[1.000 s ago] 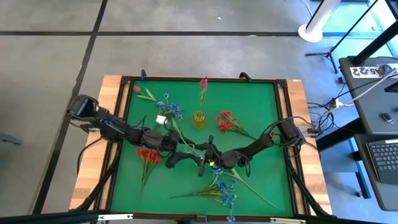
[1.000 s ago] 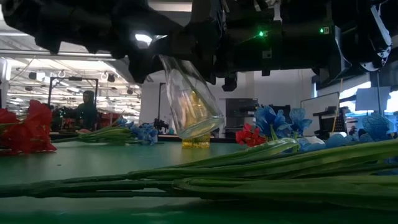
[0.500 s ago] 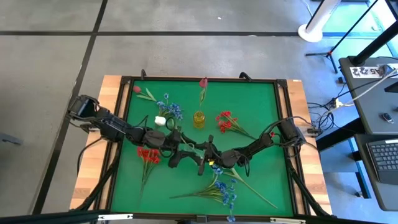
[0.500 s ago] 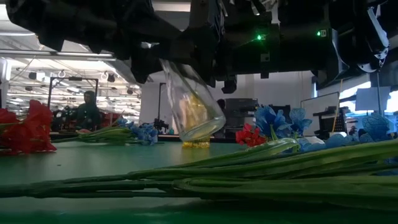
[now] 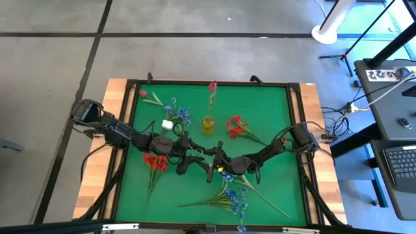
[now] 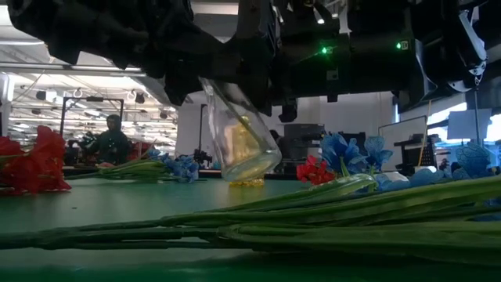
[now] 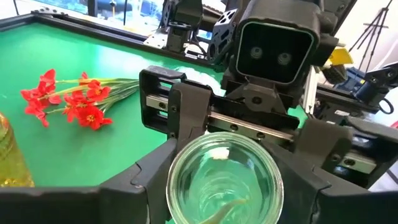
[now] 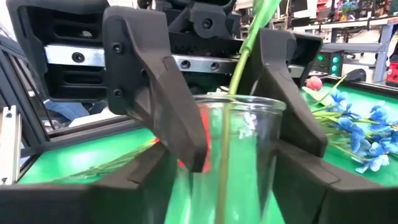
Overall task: Sort flowers into vase by color
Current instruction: Adjust the transparent flower vase
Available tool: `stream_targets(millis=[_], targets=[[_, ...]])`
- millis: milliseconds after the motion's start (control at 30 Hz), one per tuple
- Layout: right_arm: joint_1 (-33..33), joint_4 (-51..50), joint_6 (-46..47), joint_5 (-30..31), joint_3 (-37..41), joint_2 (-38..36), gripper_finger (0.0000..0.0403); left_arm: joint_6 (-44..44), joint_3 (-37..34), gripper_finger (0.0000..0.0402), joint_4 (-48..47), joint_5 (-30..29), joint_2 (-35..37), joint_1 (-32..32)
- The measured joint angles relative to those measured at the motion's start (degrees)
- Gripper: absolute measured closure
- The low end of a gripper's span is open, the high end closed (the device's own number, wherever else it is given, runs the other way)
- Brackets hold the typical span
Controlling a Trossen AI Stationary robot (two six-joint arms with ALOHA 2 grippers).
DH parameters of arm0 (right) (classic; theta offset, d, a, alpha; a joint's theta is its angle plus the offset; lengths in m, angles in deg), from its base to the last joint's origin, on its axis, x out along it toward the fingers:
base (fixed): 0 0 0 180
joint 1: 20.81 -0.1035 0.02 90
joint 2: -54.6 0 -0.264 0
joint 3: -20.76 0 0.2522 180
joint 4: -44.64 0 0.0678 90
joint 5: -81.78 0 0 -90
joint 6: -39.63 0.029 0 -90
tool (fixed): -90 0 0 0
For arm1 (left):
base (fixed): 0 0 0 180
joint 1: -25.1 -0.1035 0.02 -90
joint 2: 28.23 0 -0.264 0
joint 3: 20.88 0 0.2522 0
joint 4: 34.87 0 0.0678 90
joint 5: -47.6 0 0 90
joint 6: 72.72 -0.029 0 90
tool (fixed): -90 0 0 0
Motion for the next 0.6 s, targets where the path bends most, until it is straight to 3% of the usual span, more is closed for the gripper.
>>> stream_targets(millis=[200,600], targets=[[0.1,-1.22,0.92,-1.48,-0.42,-0.66,0.0117,-0.88,0.11,0.0203,-5.89,-0.05,3.84,-0.04],[-0.46,-20.21,1.92,3.39,-0.13,-11.68,0.0114,-3.61,1.44,0.0205,-23.25,-4.56,12.45,0.0]])
